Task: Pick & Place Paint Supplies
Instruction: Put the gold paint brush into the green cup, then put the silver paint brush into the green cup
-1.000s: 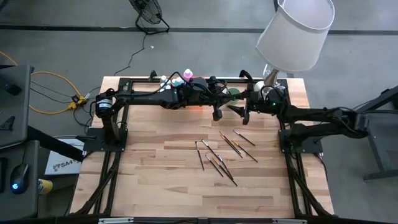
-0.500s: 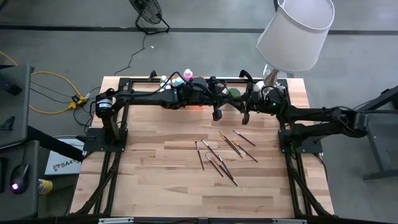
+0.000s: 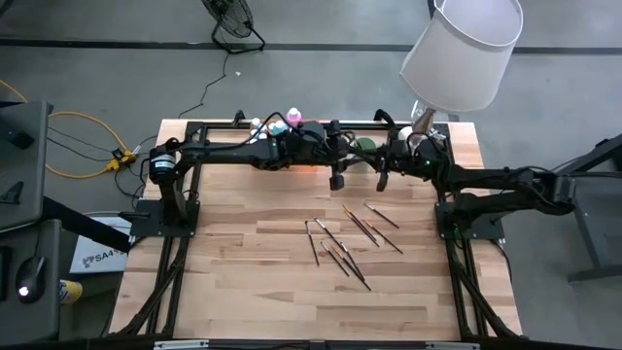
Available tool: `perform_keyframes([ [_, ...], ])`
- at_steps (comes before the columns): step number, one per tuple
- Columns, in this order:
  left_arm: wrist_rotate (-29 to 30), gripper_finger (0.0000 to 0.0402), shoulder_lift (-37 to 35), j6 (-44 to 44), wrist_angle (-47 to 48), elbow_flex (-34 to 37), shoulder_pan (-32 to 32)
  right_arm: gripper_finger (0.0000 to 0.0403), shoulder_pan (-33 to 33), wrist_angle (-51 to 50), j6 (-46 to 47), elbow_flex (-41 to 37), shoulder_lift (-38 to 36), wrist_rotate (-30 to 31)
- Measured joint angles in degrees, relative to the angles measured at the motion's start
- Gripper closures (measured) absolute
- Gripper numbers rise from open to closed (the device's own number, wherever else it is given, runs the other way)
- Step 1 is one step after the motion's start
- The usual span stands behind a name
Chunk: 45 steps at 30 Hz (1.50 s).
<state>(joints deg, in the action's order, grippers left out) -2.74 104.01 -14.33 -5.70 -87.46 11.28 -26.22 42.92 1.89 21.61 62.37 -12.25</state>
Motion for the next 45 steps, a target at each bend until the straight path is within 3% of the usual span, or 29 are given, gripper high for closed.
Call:
perform_keyframes([
  [8,4.0,0.0205,-3.9,-1.2,8.4,0.0,-0.1,0.0397,-0.2,-4.2,0.0,0.1,-1.2,13.1],
  [13,9.1,0.0196,-6.7,-0.9,17.6,0.0,0.0,0.0398,-0.2,-12.5,-0.8,3.8,-1.6,20.9],
  [21,9.7,0.0195,-7.5,-0.4,22.8,0.0,-0.1,0.0398,-0.4,-26.3,-3.5,11.4,-1.3,29.5],
  [25,9.8,0.0195,-7.5,-0.4,23.3,0.0,-0.1,0.0398,-2.4,-30.4,-2.6,11.8,-1.2,29.3],
  [30,9.8,0.0195,-7.5,-0.4,23.3,0.0,0.0,0.0383,-5.7,-33.0,0.3,11.7,1.1,23.9],
  [36,9.8,0.0195,-7.5,-0.3,24.3,0.0,0.0,0.0344,-6.6,-33.0,1.6,11.7,3.7,22.3],
  [45,9.9,0.0195,-7.5,1.0,26.4,0.0,0.0,0.0269,-6.5,-34.8,2.9,11.7,2.1,22.3],
])
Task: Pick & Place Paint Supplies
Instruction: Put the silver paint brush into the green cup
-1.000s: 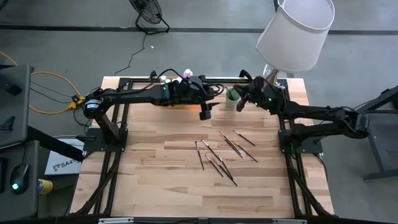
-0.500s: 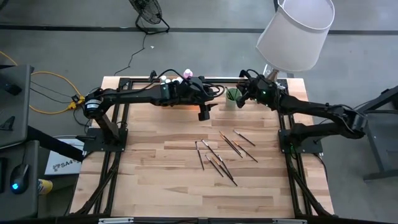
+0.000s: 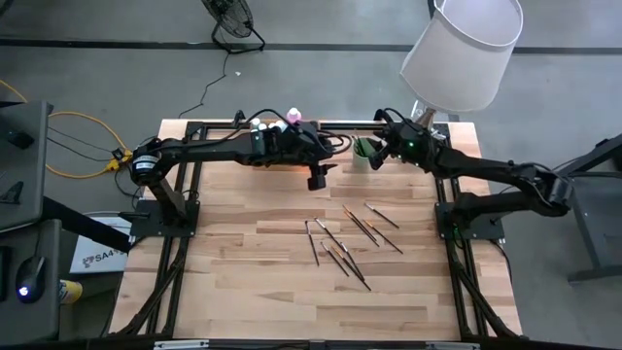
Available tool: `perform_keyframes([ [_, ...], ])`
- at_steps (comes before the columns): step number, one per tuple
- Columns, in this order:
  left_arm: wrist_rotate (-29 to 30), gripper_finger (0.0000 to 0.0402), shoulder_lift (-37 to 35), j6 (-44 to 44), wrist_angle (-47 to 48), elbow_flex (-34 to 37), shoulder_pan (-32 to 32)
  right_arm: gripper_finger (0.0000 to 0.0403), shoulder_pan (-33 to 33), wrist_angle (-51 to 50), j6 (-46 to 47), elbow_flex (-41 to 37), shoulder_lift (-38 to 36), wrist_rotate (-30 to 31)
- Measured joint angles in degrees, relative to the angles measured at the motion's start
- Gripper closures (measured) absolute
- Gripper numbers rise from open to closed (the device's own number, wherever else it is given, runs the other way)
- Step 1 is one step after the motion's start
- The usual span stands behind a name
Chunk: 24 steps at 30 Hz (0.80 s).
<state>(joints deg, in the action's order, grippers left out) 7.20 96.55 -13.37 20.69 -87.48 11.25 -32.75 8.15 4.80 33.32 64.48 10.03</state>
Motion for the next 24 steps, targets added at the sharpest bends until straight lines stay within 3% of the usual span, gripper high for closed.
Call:
perform_keyframes([
  [7,0.0,0.0195,0.0,3.7,4.6,0.0,0.0,0.0231,0.0,-8.9,1.4,0.0,-7.3,0.0],
  [18,4.2,0.0195,0.0,13.3,6.0,2.9,0.1,0.0230,0.0,-22.6,2.6,0.0,-24.1,-10.4],
  [24,4.4,0.0195,0.0,22.3,5.7,7.3,0.0,0.0229,0.8,-27.2,2.4,0.0,-31.0,-12.0],
])
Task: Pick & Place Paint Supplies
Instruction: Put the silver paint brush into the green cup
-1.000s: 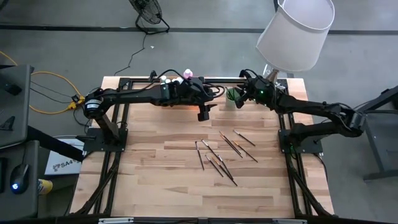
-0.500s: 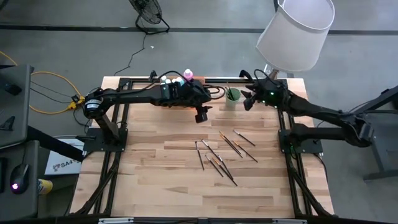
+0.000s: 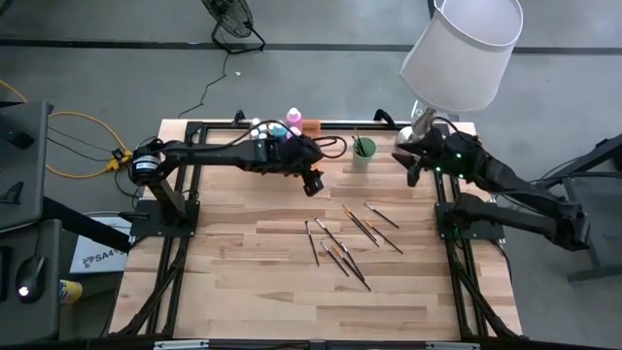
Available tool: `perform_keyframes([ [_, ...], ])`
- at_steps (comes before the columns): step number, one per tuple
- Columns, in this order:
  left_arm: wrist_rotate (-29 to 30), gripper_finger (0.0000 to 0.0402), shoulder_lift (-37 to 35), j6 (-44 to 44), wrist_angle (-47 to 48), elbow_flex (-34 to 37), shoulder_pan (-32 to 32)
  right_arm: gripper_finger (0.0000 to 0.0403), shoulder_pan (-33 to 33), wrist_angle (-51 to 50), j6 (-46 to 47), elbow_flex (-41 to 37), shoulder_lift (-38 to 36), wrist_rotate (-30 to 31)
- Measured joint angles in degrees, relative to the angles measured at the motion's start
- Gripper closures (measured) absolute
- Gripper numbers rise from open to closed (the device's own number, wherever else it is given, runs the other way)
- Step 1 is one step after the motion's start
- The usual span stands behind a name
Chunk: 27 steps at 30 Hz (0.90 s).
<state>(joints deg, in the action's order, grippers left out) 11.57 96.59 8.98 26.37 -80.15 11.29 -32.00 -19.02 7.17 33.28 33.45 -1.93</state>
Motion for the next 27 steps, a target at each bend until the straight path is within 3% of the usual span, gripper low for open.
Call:
perform_keyframes([
  [9,0.2,0.0195,0.0,14.0,0.9,4.0,-1.7,0.0229,1.8,-6.1,-3.9,0.0,-9.4,-6.1],
  [14,0.2,0.0195,0.0,19.6,0.9,4.0,-4.9,0.0229,2.1,-7.0,-4.2,0.0,-13.0,-13.7],
  [19,4.7,0.0195,0.0,25.8,0.8,4.0,-8.6,0.0229,2.1,-3.1,-1.4,-1.4,-14.8,-19.6],
  [27,6.8,0.0195,0.0,41.7,1.6,4.0,-12.2,0.0229,2.0,1.8,0.5,-5.3,-15.1,-19.7],
])
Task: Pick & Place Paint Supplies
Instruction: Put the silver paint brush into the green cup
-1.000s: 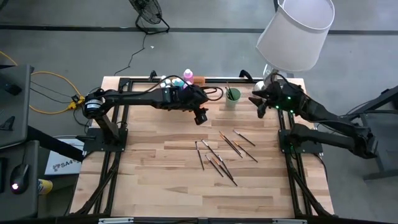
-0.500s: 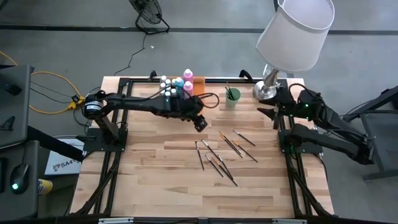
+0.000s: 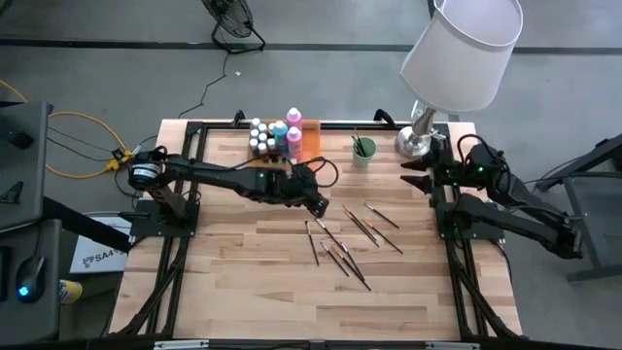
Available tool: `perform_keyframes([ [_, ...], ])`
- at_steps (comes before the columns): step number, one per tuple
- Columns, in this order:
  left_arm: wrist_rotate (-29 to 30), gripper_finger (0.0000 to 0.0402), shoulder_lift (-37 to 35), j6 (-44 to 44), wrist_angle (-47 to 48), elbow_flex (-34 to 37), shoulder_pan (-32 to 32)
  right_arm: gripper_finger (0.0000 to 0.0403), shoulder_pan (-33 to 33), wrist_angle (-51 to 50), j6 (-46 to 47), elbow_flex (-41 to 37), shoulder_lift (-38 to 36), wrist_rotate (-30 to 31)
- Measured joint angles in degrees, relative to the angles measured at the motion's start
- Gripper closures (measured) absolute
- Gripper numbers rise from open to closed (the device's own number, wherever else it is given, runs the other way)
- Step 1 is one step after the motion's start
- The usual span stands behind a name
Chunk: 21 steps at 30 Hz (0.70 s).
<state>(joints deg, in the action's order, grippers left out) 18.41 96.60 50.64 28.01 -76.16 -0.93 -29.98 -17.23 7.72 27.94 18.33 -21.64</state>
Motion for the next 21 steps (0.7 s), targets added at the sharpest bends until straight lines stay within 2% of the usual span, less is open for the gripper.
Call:
perform_keyframes([
  [3,0.2,0.0195,0.0,9.2,2.0,0.0,-0.8,0.0229,0.0,0.1,1.2,0.0,0.3,4.2],
  [9,0.3,0.0195,0.3,21.3,6.3,0.0,-2.2,0.0229,0.0,0.1,1.1,0.0,1.4,5.8],
  [14,-1.6,0.0195,2.9,26.9,6.2,-0.5,-2.5,0.0229,0.0,0.1,1.1,0.0,1.7,5.2],
  [19,-6.2,0.0195,7.6,30.4,7.4,-3.1,-2.5,0.0229,0.0,0.3,1.1,0.0,1.6,5.2],
  [21,-7.7,0.0195,8.8,32.1,11.3,-3.9,-2.5,0.0229,0.0,0.2,1.1,0.0,1.7,5.2],
])
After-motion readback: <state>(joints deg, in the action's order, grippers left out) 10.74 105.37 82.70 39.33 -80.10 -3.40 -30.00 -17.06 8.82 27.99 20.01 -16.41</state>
